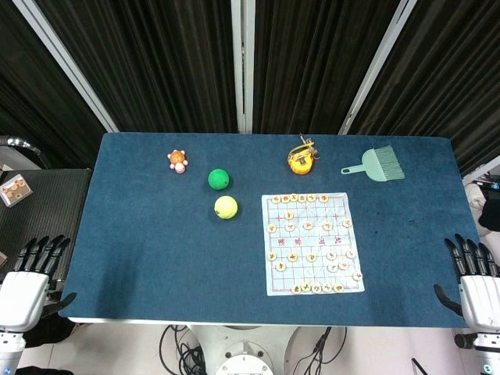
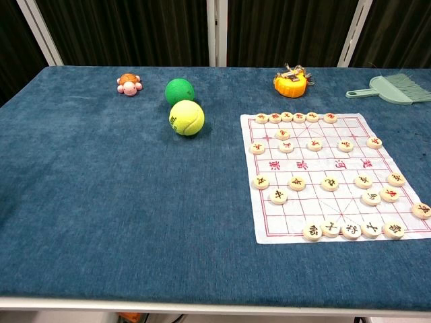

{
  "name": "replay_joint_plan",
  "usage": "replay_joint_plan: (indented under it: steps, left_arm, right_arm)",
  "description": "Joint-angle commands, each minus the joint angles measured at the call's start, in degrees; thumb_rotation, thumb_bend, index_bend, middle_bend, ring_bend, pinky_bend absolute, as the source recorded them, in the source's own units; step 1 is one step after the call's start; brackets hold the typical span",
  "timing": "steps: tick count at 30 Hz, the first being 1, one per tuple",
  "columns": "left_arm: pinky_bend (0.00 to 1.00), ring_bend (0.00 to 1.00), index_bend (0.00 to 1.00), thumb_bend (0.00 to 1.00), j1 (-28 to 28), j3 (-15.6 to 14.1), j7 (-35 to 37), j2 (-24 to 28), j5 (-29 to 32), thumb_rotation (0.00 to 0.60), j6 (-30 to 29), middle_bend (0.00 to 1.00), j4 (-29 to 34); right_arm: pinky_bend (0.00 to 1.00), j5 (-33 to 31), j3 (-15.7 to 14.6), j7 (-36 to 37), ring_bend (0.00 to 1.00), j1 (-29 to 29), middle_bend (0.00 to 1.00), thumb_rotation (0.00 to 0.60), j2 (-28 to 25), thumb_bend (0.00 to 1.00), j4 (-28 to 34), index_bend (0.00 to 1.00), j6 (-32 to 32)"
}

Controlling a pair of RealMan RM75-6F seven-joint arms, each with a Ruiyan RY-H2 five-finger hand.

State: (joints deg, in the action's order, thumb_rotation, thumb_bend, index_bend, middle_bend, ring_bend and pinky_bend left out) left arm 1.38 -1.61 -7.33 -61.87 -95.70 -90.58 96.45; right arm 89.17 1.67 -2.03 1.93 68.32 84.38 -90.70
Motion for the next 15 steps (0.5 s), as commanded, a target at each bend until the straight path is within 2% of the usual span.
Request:
replay_joint_plan:
  steps: [1,9,15]
  left_arm:
    - [0.00,0.00,0.07,0.11,-0.01,0.00,0.03,-0.02,0.04,0.600,0.02,0.05,-0.02]
    - [0.00,0.00,0.07,0.11,-0.26,-0.29,-0.01,-0.10,-0.35,0.600,-0.31,0.05,0.03]
    - [0.00,0.00,0.07,0.11,-0.15,-0.05,0.27,-0.04,-0.49,0.600,-0.54,0.05,0.04]
  right_arm:
    - [0.00,0.01,-0.01,-0.04,0.00,-0.02,0.00,0.600,-0.01,0.16,0.04,0.00,0.04]
    - [0.00,1.08,-0.44,-0.60,0.00,-0.26,0.00,0.600,0.05,0.16,0.36,0.00,0.06]
    - [0.00,3.58,-0.72,-3.71,0.00,-2.04,0.00,0.600,0.30,0.16,2.05,0.00,1.30]
